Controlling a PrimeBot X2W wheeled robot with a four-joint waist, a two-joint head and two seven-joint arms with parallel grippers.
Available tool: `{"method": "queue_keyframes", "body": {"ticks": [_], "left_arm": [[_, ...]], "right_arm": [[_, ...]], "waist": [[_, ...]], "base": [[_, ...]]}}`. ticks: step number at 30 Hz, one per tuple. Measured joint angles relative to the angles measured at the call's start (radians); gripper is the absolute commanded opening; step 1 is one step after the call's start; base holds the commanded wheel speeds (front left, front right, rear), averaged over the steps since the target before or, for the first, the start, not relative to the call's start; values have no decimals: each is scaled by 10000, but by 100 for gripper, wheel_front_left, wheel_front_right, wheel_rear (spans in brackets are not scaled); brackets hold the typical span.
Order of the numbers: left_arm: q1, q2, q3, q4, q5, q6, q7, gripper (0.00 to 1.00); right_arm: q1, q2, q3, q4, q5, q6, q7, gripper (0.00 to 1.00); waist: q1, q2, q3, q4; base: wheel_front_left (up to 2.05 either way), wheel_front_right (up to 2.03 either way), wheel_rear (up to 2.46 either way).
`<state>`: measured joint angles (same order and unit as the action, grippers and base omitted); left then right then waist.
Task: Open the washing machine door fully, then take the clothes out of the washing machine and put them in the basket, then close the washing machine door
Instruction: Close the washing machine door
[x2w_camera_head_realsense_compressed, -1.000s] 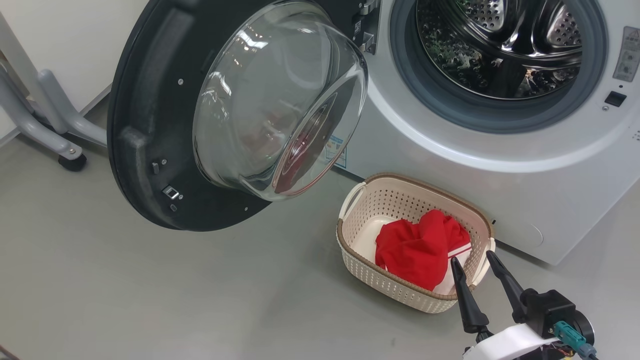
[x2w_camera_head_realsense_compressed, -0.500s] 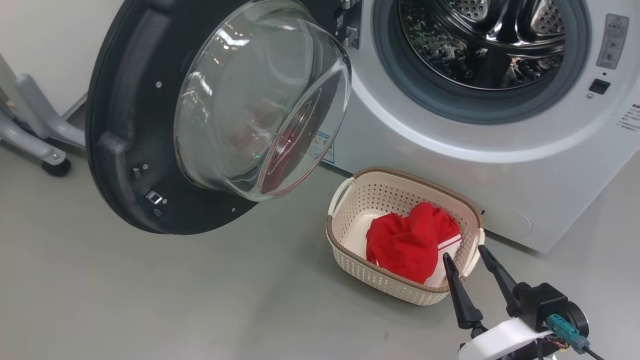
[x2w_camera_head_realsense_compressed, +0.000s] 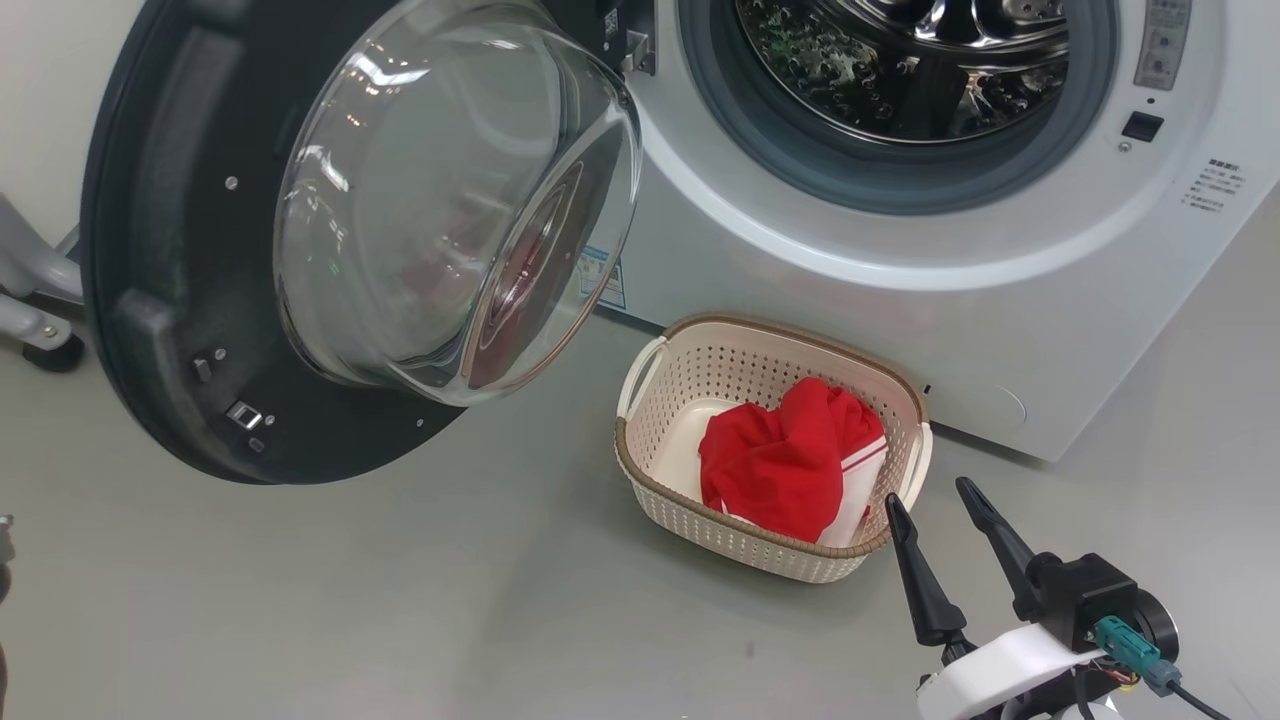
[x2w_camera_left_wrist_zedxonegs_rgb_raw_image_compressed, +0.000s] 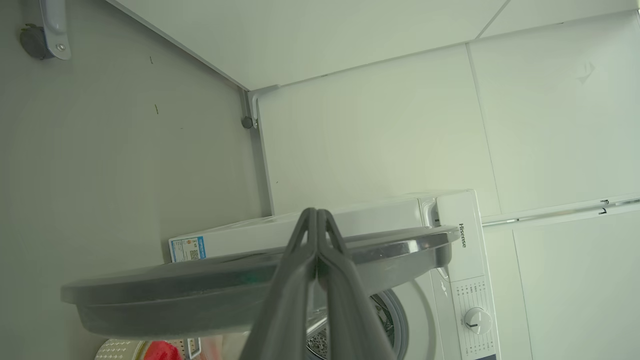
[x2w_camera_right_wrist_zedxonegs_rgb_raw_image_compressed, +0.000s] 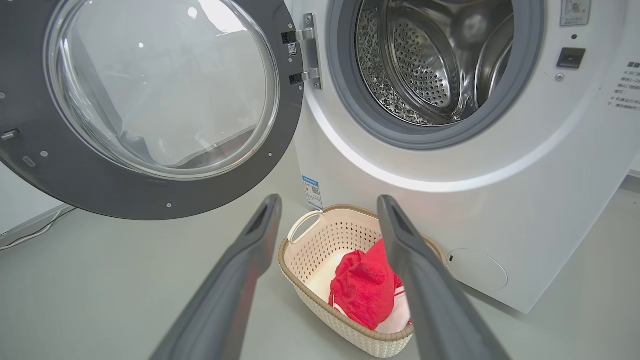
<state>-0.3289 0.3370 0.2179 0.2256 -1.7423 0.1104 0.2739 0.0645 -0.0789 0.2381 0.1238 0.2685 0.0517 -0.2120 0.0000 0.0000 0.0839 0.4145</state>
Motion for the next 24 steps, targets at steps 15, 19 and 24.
{"method": "queue_keyframes", "body": {"ticks": [15, 19, 24], "left_arm": [[-504, -10, -683, 811, 2, -27, 830, 0], [-563, -4, -706, 993, 4, -148, 872, 0], [-727, 40, -811, 1127, 4, -284, 1097, 0]], "right_arm": [[-162, -96, -73, -61, 0, 2, -2, 100], [-170, -98, -96, -75, 0, 0, -2, 100], [-173, -102, -115, -88, 2, 0, -2, 100]], "waist": [[0, 0, 292, -303], [0, 0, 335, -356], [0, 0, 391, -382]], "base": [[0, 0, 0], [0, 0, 0], [0, 0, 0]]}}
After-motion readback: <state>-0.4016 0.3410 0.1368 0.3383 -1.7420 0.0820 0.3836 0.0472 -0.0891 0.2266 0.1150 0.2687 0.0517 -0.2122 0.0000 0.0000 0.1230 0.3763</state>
